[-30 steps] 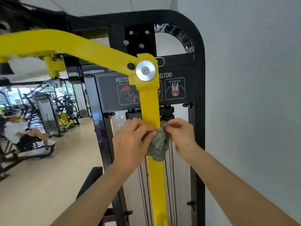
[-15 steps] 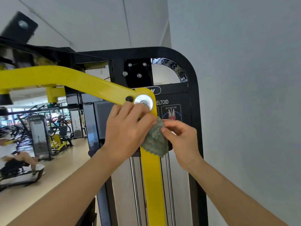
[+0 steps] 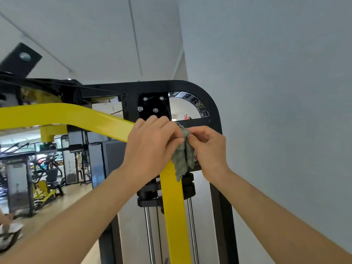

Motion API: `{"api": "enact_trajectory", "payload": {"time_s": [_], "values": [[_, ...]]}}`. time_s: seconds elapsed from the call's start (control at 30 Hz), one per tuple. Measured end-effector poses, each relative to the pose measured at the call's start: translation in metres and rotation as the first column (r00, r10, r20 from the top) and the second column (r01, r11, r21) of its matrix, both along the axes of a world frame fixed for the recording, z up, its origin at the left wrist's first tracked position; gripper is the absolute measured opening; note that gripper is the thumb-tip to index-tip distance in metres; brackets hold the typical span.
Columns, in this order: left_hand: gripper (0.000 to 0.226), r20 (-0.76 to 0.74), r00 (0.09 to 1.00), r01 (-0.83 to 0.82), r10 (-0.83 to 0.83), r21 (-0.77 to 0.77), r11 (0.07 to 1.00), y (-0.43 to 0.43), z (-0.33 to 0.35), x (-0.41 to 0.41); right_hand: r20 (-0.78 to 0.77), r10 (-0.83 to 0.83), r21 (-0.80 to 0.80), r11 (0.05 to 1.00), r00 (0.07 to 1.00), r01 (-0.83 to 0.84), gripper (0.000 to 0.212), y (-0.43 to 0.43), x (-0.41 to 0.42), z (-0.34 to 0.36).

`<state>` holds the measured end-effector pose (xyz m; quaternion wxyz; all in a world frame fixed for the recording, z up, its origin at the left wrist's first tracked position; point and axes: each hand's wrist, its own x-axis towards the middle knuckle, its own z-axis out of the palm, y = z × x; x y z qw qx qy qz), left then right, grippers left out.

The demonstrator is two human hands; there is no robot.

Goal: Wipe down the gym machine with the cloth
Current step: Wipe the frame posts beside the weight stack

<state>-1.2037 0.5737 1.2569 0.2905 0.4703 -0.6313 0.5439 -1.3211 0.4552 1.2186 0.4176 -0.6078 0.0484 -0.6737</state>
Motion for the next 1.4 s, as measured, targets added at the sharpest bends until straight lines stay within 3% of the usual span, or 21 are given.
{"api": "enact_trajectory", "payload": {"time_s": [0.13, 0.23, 0.37, 0.43, 0.57, 0.77, 0.93, 1.1, 1.17, 1.27, 1.4], "values": [[0.010, -0.087, 0.996, -0.007, 0.010, 0.038, 0.999, -0.006, 0.026, -0.006, -0.067, -0.147, -0.084, 0.986, 0.987, 0.142, 0.010, -0.015, -0.014, 0.017], [0.010, -0.149, 0.986, -0.052, 0.071, 0.132, 0.990, -0.014, 0.049, -0.013, -0.175, -0.186, -0.113, 0.979, 0.967, 0.168, 0.005, -0.033, -0.032, 0.031], [0.007, -0.120, 0.971, -0.173, 0.207, 0.243, 0.954, -0.033, 0.072, -0.025, -0.356, -0.195, -0.116, 0.980, 0.914, 0.164, 0.009, -0.056, -0.057, 0.055], [0.012, -0.122, 0.968, -0.178, 0.219, 0.279, 0.944, -0.042, 0.078, -0.031, -0.431, -0.164, -0.093, 0.986, 0.887, 0.137, 0.010, -0.068, -0.067, 0.068], [0.007, -0.226, 0.967, -0.024, 0.120, 0.386, 0.922, -0.063, 0.081, -0.050, -0.476, -0.057, -0.030, 0.998, 0.878, 0.048, 0.015, -0.090, -0.082, 0.084], [0.043, -0.389, 0.916, 0.093, 0.101, 0.449, 0.889, -0.105, 0.087, -0.072, -0.510, 0.090, 0.004, 0.995, 0.856, -0.102, 0.026, -0.119, -0.096, 0.093], [0.015, -0.425, 0.896, 0.101, 0.133, 0.485, 0.869, -0.130, 0.109, -0.077, -0.473, 0.211, 0.022, 0.974, 0.856, -0.227, 0.029, -0.145, -0.092, 0.100], [0.007, -0.462, 0.856, 0.083, 0.234, 0.569, 0.818, -0.139, 0.132, -0.062, -0.462, 0.314, 0.001, 0.935, 0.829, -0.354, 0.026, -0.158, -0.072, 0.111], [0.004, -0.474, 0.840, 0.053, 0.265, 0.558, 0.828, -0.140, 0.141, -0.051, -0.535, 0.237, -0.068, 0.944, 0.811, -0.322, 0.016, -0.162, -0.066, 0.117], [0.006, -0.540, 0.793, 0.045, 0.280, 0.512, 0.858, -0.138, 0.156, -0.031, -0.662, -0.034, -0.231, 0.960, 0.749, -0.160, 0.015, -0.166, -0.051, 0.125], [0.007, -0.583, 0.749, -0.009, 0.315, 0.466, 0.885, -0.128, 0.178, -0.003, -0.591, -0.419, -0.494, 0.863, 0.689, 0.100, 0.004, -0.178, -0.026, 0.140]]}}
